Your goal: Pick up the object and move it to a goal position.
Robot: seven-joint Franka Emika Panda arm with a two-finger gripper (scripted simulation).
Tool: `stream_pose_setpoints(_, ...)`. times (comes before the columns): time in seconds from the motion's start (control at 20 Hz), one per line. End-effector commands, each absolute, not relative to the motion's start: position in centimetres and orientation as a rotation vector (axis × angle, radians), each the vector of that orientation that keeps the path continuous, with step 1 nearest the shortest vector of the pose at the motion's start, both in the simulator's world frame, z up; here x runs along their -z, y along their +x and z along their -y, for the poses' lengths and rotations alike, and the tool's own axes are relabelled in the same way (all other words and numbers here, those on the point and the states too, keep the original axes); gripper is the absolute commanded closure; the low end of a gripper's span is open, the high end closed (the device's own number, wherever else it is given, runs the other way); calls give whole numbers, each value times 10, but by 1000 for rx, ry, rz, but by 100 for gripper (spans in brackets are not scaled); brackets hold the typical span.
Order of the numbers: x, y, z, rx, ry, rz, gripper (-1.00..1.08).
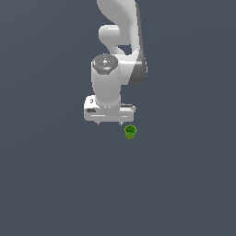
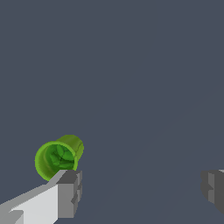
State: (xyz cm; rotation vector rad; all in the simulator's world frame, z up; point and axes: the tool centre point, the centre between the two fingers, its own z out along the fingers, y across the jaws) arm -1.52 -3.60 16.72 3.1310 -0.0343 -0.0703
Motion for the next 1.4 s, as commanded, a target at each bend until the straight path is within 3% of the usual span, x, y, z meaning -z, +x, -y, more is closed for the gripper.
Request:
stream_pose_setpoints(0.0, -167, -16, 38, 75, 3130, 35, -92)
stream_pose_setpoints(1.35, -93, -46, -68, 0, 3120, -363, -92)
